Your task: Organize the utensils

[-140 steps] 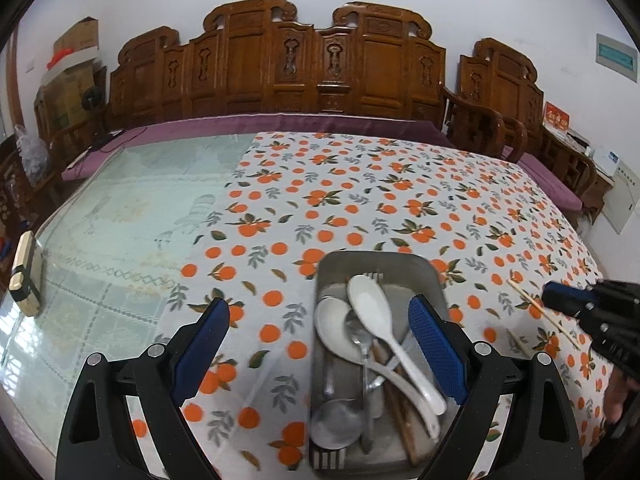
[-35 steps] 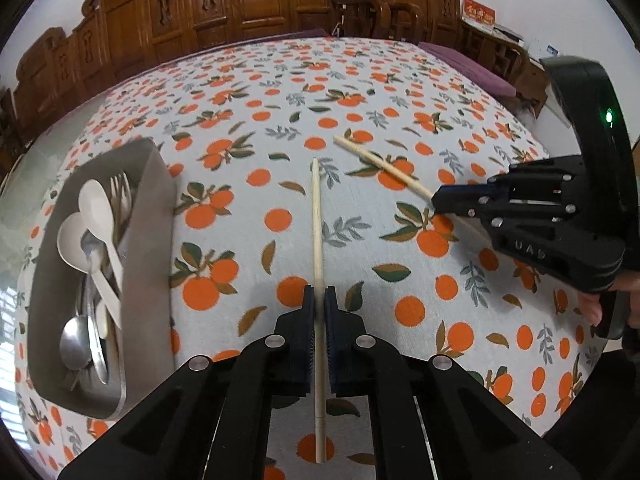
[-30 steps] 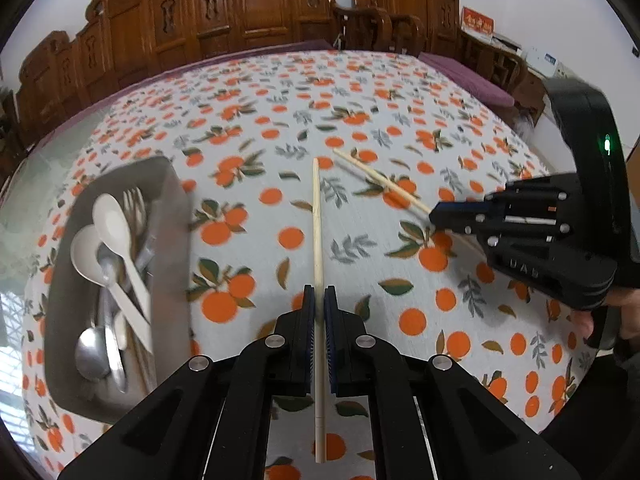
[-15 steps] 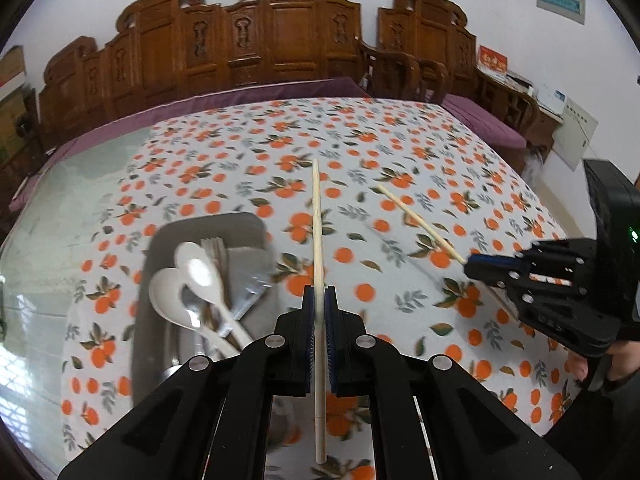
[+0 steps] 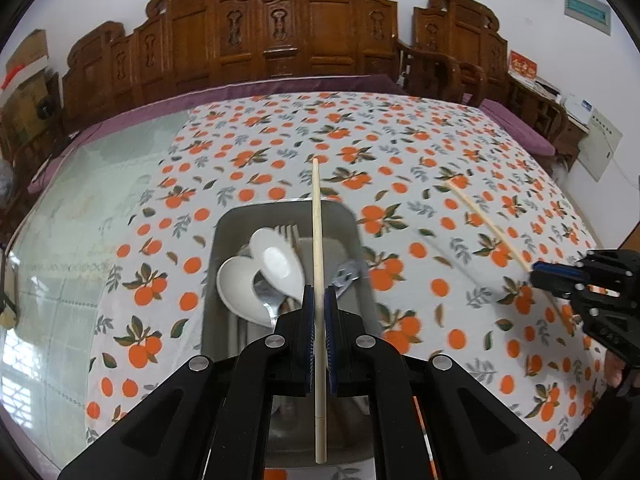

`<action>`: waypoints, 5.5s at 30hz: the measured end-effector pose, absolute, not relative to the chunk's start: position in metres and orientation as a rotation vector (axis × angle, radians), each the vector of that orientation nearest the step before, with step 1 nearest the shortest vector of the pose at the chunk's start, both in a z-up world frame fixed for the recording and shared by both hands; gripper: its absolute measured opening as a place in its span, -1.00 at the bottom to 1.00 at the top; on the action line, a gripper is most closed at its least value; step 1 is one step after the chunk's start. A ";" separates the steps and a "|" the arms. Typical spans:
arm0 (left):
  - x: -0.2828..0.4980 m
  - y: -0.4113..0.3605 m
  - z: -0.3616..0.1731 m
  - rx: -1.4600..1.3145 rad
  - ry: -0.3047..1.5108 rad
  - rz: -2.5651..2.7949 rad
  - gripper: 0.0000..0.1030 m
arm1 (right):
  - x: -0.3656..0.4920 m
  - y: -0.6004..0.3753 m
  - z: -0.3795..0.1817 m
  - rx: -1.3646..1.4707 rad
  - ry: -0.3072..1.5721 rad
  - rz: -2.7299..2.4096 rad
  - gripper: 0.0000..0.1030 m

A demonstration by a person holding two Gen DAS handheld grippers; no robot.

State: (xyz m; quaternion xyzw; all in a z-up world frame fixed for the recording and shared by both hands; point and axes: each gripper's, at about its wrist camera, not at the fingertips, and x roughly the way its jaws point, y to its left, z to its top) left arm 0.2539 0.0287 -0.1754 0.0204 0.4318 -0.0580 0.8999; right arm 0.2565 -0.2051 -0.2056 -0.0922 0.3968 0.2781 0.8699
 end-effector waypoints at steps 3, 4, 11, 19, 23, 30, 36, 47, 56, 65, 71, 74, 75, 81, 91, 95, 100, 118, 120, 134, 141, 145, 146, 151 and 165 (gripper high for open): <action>0.255 0.033 -0.186 0.040 0.908 -0.113 -0.92 | 0.256 -0.206 -0.204 -0.180 0.822 0.575 -0.89; 0.256 0.034 -0.191 0.039 0.915 -0.116 -0.92 | 0.256 -0.206 -0.204 -0.178 0.820 0.574 -0.89; 0.256 0.033 -0.208 0.053 0.949 -0.134 -0.92 | 0.254 -0.202 -0.205 -0.181 0.817 0.568 -0.89; 0.258 0.045 -0.213 0.009 0.969 -0.121 -0.79 | 0.255 -0.196 -0.207 -0.193 0.818 0.554 -0.89; 0.254 0.048 -0.203 0.024 0.931 -0.108 -0.52 | 0.254 -0.194 -0.205 -0.187 0.814 0.550 -0.89; 0.247 0.060 -0.179 0.039 0.854 -0.077 -0.21 | 0.245 -0.165 -0.190 -0.196 0.797 0.576 -0.89; 0.243 0.080 -0.164 0.007 0.812 -0.053 0.16 | 0.242 -0.137 -0.182 -0.165 0.794 0.603 -0.89; 0.238 0.105 -0.156 0.000 0.773 -0.004 0.71 | 0.248 -0.098 -0.178 -0.138 0.809 0.639 -0.89; 0.235 0.124 -0.155 -0.021 0.772 0.032 0.76 | 0.264 -0.069 -0.184 -0.082 0.839 0.650 -0.89; 0.233 0.139 -0.152 -0.047 0.762 0.052 0.77 | 0.285 -0.041 -0.192 0.057 0.881 0.648 -0.89; 0.233 0.142 -0.151 -0.054 0.762 0.055 0.77 | 0.287 -0.028 -0.208 0.068 0.907 0.610 -0.88; 0.233 0.143 -0.151 -0.052 0.764 0.059 0.77 | 0.284 -0.025 -0.218 0.049 0.924 0.586 -0.88; 0.233 0.143 -0.151 -0.054 0.765 0.060 0.77 | 0.282 -0.024 -0.221 0.047 0.931 0.581 -0.88; 0.234 0.145 -0.151 -0.060 0.765 0.064 0.77 | 0.277 -0.026 -0.230 0.081 0.955 0.594 -0.87; 0.233 0.145 -0.150 -0.067 0.761 0.069 0.77 | 0.267 -0.029 -0.221 0.052 0.911 0.650 -0.81; 0.230 0.141 -0.147 -0.062 0.753 0.067 0.77 | 0.260 -0.042 -0.210 0.025 0.871 0.629 -0.81; 0.222 0.130 -0.144 -0.052 0.749 0.065 0.77 | 0.245 -0.067 -0.191 -0.011 0.818 0.591 -0.81; 0.164 0.068 -0.110 -0.026 0.742 -0.005 0.85 | 0.175 -0.164 -0.137 -0.016 0.706 0.393 0.21; 0.157 0.058 -0.106 -0.006 0.747 -0.006 0.85 | 0.166 -0.173 -0.130 -0.011 0.693 0.361 0.42; 0.108 0.013 -0.076 0.044 0.706 -0.057 0.85 | 0.107 -0.217 -0.083 0.042 0.595 0.259 0.95; 0.087 0.004 -0.039 0.018 0.620 -0.072 0.85 | 0.083 -0.226 -0.047 0.037 0.503 0.234 0.95; 0.078 -0.002 -0.015 0.024 0.568 -0.071 0.85 | 0.068 -0.228 -0.024 0.027 0.443 0.225 0.95; 0.075 -0.004 -0.007 0.026 0.551 -0.071 0.85 | 0.064 -0.229 -0.018 0.024 0.429 0.225 0.95; 0.060 -0.004 0.020 0.018 0.482 -0.060 0.85 | 0.051 -0.228 0.002 0.013 0.377 0.224 0.95; 0.050 -0.001 0.031 0.018 0.457 -0.050 0.85 | 0.041 -0.225 0.010 0.009 0.353 0.227 0.95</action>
